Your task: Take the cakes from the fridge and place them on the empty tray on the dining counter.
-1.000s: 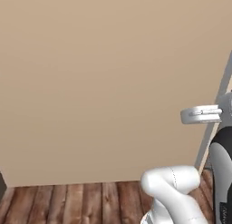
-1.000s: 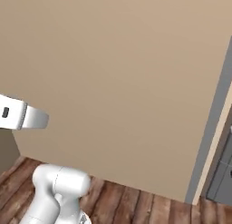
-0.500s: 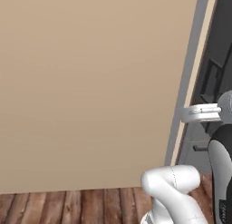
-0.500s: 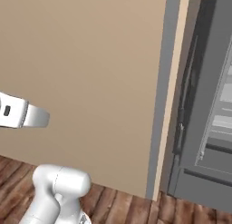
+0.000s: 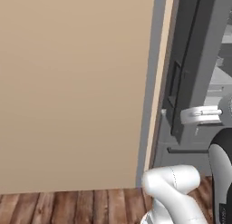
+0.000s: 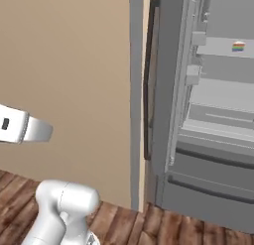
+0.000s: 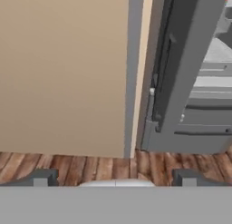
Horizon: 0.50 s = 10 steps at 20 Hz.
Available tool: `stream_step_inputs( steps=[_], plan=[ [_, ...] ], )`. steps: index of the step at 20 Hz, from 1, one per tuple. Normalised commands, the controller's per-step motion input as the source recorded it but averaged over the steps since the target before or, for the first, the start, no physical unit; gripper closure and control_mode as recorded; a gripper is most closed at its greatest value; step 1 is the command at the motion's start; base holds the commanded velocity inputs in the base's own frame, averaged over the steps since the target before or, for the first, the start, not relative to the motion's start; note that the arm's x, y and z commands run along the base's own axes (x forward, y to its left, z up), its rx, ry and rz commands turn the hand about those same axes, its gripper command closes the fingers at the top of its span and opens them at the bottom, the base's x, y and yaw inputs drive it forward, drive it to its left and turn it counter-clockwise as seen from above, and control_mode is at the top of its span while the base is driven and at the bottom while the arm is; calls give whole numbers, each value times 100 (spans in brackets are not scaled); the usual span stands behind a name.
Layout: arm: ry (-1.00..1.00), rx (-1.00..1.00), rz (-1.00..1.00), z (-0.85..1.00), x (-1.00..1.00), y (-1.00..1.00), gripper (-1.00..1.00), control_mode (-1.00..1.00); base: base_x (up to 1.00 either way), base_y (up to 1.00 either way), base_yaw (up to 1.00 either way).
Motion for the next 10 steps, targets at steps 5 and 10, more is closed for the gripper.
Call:
stream_step_inputs(
  steps=[5, 10],
  plan=[
    [0, 0, 0, 0, 0, 0, -100, 100, 63, -100, 10],
    [0, 0, 0, 0, 0, 0, -100, 100, 36, -100, 10]
  ],
)
